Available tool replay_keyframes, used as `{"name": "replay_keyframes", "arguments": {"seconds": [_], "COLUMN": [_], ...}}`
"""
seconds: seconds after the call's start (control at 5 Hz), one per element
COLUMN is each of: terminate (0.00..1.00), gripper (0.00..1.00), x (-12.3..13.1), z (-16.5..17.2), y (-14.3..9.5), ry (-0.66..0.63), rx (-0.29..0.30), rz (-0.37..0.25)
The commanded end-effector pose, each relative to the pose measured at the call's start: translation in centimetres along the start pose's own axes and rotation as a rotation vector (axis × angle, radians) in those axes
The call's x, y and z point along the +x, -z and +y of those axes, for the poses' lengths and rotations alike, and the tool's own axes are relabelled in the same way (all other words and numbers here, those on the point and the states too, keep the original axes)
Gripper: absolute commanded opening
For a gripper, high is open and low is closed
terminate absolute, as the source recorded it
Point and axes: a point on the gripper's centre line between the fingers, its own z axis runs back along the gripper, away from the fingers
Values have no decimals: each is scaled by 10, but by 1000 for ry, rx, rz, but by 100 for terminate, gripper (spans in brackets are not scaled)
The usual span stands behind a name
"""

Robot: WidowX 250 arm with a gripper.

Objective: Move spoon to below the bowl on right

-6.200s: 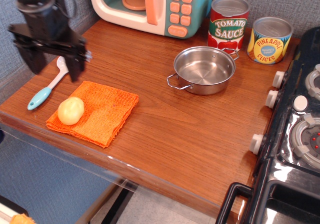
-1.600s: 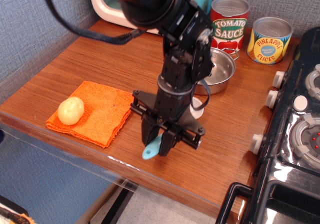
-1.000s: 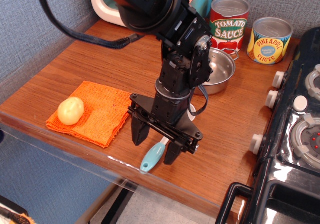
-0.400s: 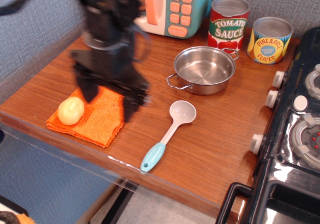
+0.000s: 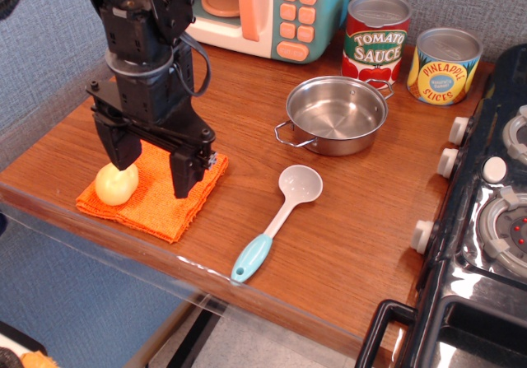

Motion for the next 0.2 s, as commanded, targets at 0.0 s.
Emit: {"name": "replay_keyframes", "arguments": {"seconds": [0.0], "terminate": [100], "gripper": [100], "x": [-7], "z": [7], "y": [-8], "ry": [-8], "rx": [7], "rz": [-31]}}
